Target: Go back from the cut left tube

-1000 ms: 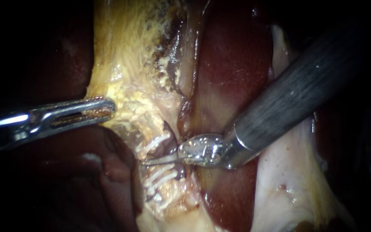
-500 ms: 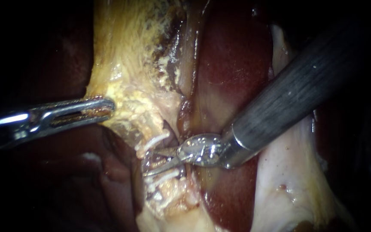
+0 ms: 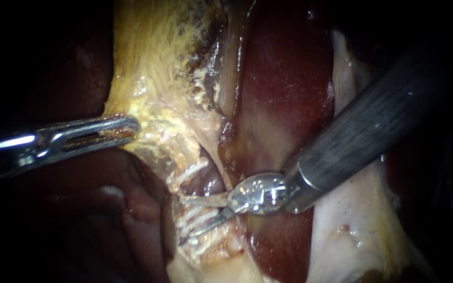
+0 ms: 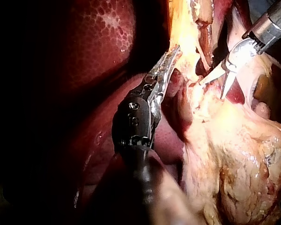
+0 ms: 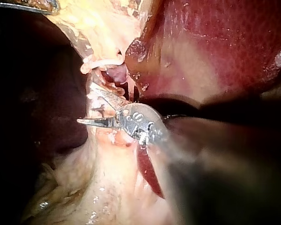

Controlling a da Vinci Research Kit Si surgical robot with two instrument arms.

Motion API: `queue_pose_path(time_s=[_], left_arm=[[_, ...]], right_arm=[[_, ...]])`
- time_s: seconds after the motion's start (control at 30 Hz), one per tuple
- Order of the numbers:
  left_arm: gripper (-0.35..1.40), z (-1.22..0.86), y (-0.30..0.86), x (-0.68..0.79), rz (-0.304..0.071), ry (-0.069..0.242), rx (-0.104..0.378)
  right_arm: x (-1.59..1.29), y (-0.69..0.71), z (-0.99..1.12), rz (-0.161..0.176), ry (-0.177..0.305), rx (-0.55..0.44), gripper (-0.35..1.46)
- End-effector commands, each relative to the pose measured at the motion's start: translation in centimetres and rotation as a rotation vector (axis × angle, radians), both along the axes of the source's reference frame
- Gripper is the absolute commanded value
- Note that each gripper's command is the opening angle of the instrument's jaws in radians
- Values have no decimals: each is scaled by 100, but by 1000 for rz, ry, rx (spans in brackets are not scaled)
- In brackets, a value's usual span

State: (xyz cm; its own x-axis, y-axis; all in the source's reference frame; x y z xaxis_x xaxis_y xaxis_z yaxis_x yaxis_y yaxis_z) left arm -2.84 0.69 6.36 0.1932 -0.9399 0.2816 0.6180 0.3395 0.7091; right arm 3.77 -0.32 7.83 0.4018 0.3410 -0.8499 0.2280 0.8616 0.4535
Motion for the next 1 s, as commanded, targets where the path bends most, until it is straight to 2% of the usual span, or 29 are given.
queue_pose_path(time_s=[0.03,0.23,0.43,0.6,0.7,0.8,1.0], left_arm=[[-35,1,0,0,0,-1,0],[-35,4,1,0,1,-1,-1],[-35,13,2,0,5,-1,-8],[-35,31,-2,-10,-9,4,-10],[-35,48,-6,-20,-2,8,-2],[-35,65,-6,-29,1,9,3],[-35,87,6,-52,5,3,12]], right_arm=[[-7,5,-3,-5,7,-9,143],[-51,30,-18,13,17,-87,143],[-90,64,-44,43,8,-157,143],[-112,88,-63,70,-12,-195,143],[-116,93,-67,89,-21,-207,143],[-116,93,-66,92,-25,-208,143],[-115,93,-66,92,-25,-206,143]])
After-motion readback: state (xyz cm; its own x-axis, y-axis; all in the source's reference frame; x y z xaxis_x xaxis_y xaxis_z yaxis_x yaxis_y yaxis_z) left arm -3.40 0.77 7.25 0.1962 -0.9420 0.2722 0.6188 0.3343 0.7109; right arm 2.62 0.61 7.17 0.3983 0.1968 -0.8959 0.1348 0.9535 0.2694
